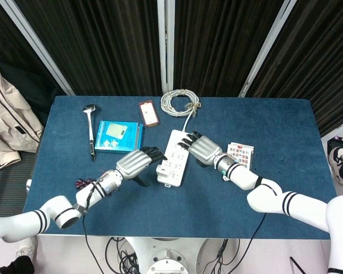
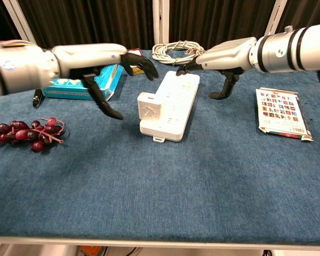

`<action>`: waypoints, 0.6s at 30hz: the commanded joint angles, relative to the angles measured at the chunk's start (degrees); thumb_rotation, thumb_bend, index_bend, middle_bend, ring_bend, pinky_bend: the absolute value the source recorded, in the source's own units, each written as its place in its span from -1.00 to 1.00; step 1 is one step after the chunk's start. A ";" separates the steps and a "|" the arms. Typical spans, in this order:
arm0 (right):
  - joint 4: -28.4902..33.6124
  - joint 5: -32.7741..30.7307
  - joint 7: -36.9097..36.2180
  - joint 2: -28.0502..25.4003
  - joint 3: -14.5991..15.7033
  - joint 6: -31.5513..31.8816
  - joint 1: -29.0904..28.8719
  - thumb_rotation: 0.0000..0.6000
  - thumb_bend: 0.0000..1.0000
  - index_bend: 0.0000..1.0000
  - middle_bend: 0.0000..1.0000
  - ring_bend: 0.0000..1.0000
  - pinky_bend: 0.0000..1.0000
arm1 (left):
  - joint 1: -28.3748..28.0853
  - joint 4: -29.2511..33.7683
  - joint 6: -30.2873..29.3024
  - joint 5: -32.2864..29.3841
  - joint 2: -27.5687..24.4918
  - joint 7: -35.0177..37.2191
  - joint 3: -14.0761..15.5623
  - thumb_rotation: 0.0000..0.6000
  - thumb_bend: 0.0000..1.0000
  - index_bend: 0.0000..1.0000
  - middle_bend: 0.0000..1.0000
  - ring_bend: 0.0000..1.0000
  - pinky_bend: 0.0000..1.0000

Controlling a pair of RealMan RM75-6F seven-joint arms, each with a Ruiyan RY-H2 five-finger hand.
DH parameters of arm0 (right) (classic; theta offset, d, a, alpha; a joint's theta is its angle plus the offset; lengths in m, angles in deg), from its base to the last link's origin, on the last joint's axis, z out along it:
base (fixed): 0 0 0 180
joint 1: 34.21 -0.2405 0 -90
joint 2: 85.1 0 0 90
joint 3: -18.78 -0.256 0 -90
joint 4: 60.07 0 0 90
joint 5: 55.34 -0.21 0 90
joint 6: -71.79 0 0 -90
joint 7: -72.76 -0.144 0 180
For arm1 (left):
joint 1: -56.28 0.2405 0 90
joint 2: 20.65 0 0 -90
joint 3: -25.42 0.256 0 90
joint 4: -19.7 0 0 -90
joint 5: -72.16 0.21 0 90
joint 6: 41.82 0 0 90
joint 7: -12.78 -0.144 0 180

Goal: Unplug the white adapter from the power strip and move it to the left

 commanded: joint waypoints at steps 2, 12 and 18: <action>-1.61 -0.51 0.41 1.08 1.10 0.15 -0.76 1.00 -0.23 -0.84 -0.83 -1.00 -1.00 | -2.64 -2.81 0.80 -0.09 2.73 1.95 0.52 1.00 -0.75 -0.57 -0.65 -0.84 -0.57; -4.46 -0.61 -1.38 2.99 2.36 0.40 -1.86 1.00 -0.23 -0.75 -0.79 -1.00 -1.00 | -6.77 -8.45 1.33 -0.51 7.24 2.49 1.51 1.00 -0.62 -0.39 -0.49 -0.69 -0.35; -5.77 -0.07 -2.63 3.92 3.01 0.37 -2.37 1.00 -0.23 -0.75 -0.79 -1.00 -1.00 | -7.94 -10.68 1.92 -1.26 8.59 0.84 2.58 1.00 -0.52 -0.34 -0.42 -0.61 -0.24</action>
